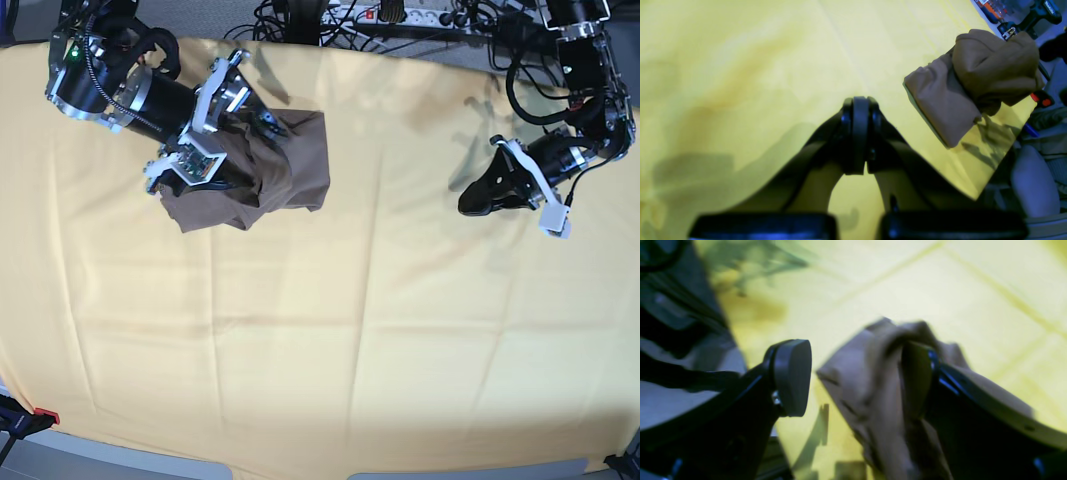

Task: Fold the T-shirt properly
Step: 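Fold the held shirt end over onto the bundle with the right gripper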

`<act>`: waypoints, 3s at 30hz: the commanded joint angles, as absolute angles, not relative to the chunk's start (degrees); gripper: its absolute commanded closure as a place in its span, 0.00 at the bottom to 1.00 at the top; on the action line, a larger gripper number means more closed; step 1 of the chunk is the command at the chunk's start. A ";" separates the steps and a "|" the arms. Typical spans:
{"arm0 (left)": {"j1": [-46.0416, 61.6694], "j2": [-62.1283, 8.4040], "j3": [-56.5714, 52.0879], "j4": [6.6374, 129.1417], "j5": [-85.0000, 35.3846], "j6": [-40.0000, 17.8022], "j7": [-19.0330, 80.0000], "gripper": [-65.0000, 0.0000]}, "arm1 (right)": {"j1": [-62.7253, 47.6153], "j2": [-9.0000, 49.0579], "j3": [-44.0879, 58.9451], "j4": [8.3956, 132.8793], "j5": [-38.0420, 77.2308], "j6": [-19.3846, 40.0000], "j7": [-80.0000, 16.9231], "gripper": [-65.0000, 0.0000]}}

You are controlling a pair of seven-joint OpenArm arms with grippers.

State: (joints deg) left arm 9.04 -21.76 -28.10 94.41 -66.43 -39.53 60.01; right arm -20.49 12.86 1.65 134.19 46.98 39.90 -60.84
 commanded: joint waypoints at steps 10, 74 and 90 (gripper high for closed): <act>8.88 -22.55 -28.42 95.35 -67.55 -40.00 58.72 1.00 | -20.34 13.04 -10.20 135.00 44.38 40.00 -60.64 0.33; 10.79 -22.55 -28.42 95.35 -67.55 -40.00 58.33 1.00 | -17.47 11.79 12.03 131.07 54.13 40.00 -67.66 0.50; 10.76 -22.55 -28.42 95.35 -67.57 -40.00 58.28 1.00 | -17.47 11.77 9.74 131.07 48.12 40.00 -62.00 1.00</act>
